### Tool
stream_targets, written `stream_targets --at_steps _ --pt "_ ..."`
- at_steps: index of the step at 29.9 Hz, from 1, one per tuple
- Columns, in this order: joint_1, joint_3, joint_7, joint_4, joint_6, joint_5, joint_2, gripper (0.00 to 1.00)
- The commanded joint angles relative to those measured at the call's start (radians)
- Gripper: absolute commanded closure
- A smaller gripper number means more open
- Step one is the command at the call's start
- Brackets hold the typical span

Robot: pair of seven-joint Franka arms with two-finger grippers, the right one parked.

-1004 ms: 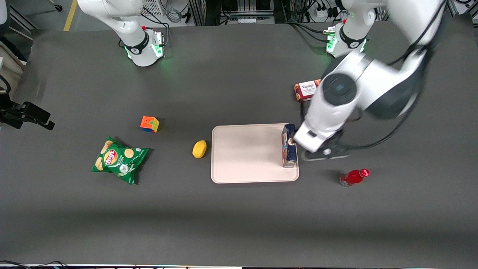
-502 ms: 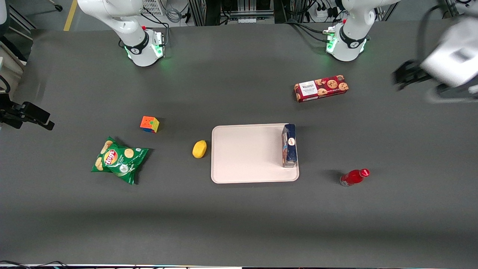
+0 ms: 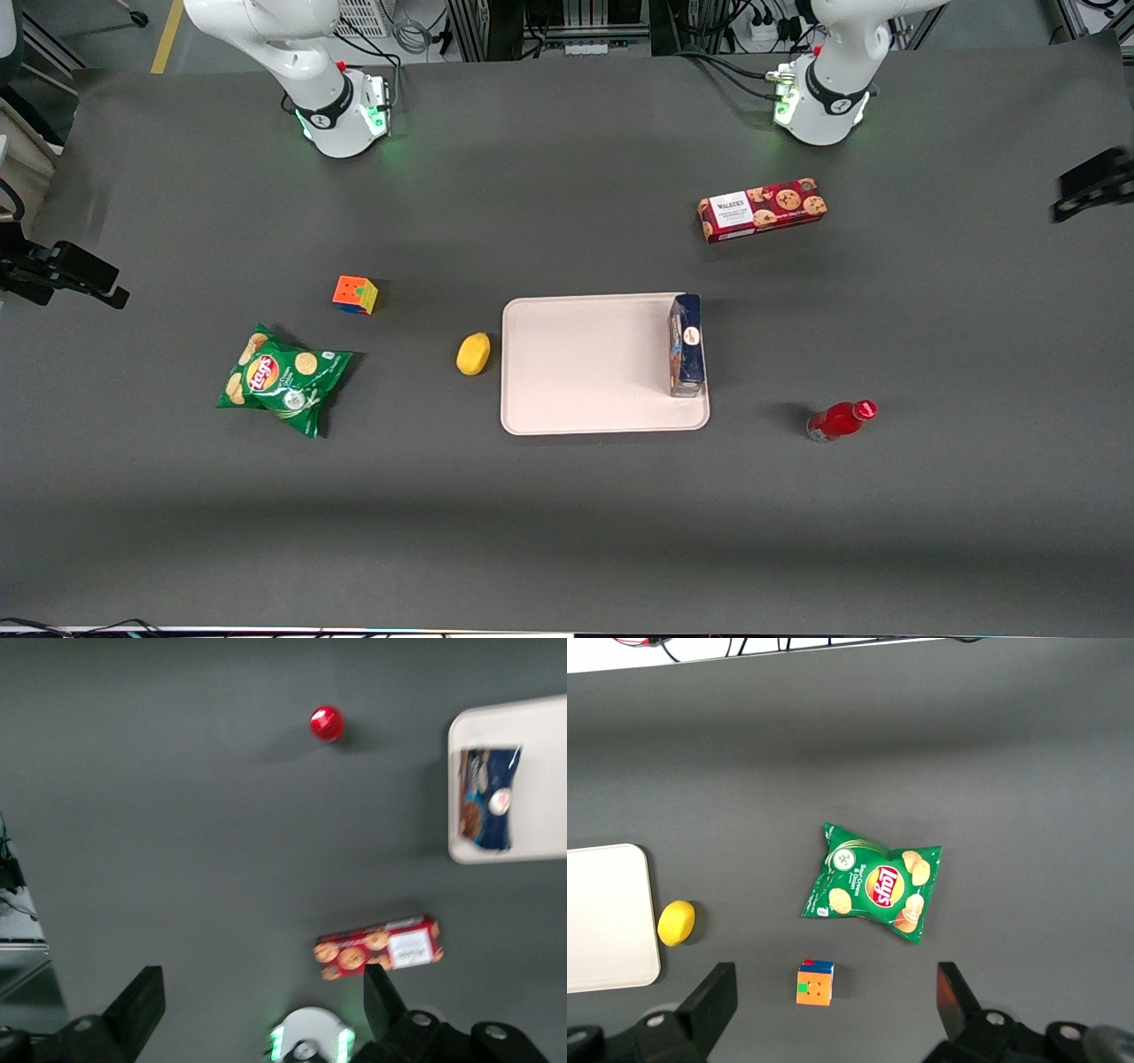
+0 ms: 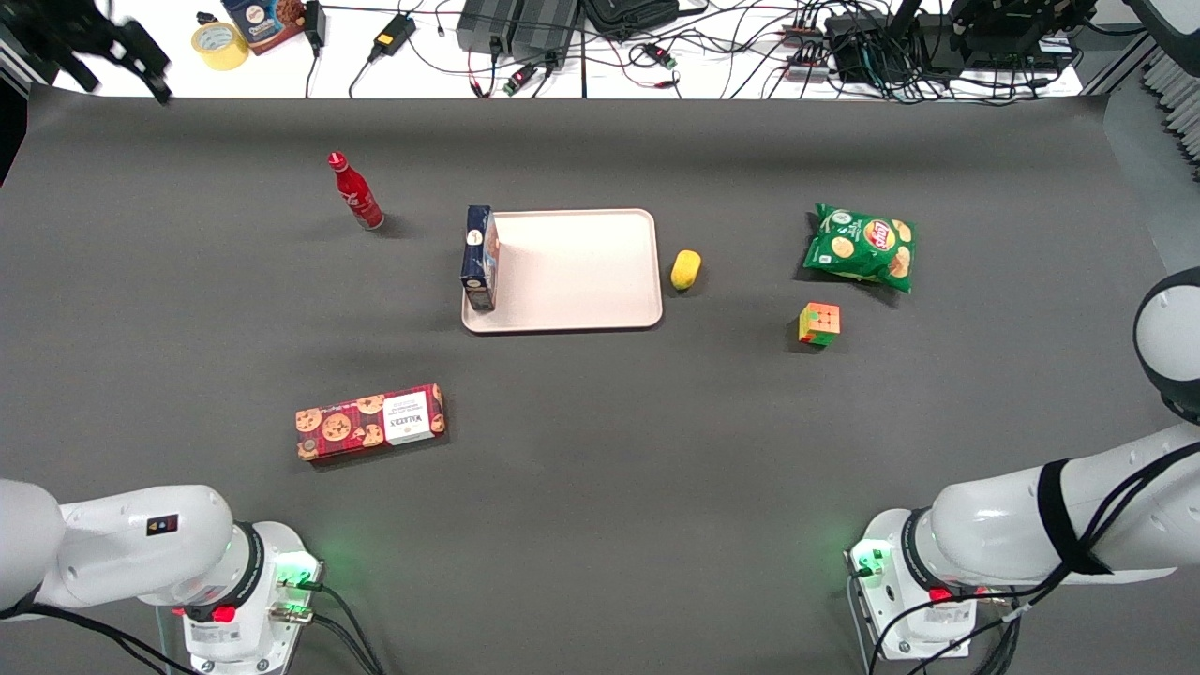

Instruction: Place cookie box on tray

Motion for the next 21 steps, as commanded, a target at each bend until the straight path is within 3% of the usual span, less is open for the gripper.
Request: stream_targets --at_steps 1,10,21 --pt "-0.078 0.068 0.008 -0.187 0.113 -0.015 -0.117 0.00" --pt "-0.115 0.078 0.003 -0.172 0.122 -0.015 -0.109 0.00" --pt "-0.227 0.157 -0.012 -0.135 0.115 -0.014 -0.086 0.00"
